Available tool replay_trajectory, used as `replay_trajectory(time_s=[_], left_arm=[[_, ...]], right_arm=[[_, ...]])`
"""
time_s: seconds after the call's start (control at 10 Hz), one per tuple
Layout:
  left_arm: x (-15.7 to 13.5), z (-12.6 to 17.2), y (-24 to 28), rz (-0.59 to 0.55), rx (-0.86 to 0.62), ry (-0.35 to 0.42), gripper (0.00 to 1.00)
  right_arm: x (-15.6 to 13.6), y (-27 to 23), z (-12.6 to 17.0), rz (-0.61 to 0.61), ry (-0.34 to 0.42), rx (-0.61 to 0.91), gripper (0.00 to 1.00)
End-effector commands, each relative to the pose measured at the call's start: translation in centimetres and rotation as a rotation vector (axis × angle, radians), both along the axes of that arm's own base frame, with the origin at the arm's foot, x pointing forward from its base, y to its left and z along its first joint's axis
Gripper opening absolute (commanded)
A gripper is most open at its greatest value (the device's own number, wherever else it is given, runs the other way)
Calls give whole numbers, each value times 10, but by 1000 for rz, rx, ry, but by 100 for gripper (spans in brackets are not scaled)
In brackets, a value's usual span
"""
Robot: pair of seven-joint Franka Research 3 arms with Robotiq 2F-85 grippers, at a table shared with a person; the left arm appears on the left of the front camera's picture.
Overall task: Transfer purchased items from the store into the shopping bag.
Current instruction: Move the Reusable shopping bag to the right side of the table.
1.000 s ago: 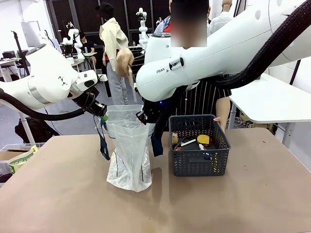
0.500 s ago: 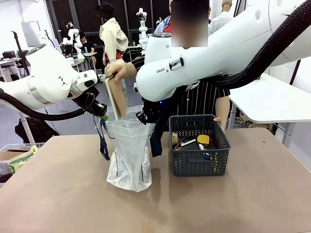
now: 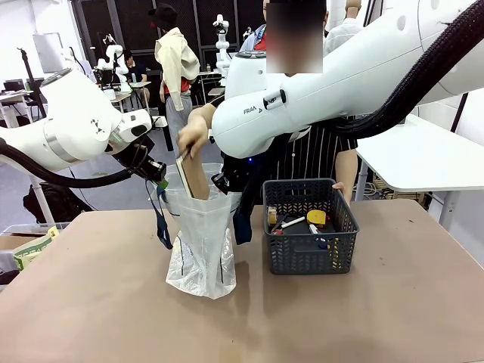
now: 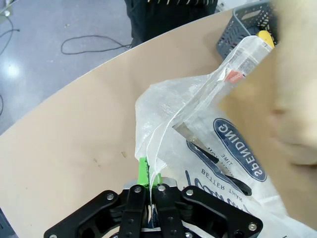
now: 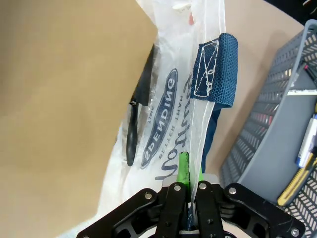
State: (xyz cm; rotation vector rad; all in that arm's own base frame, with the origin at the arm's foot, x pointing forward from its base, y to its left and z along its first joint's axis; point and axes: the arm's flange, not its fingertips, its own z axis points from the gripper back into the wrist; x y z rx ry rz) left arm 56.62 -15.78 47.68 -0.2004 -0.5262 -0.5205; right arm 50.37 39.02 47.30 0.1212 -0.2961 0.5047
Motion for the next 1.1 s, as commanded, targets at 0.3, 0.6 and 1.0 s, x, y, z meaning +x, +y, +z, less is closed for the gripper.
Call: replay_trajectory(time_s=[0.3,0.6,1.0], left_arm=[[0,1,1,2,0,-1,0],[0,1,1,2,0,-1,0],[0,1,1,2,0,-1,0]], right_arm=[[-1,-1,-2,-1,-1,-1,0],[-1,-1,-2,-1,-1,-1,0],[-1,-1,-2,-1,-1,-1,0]])
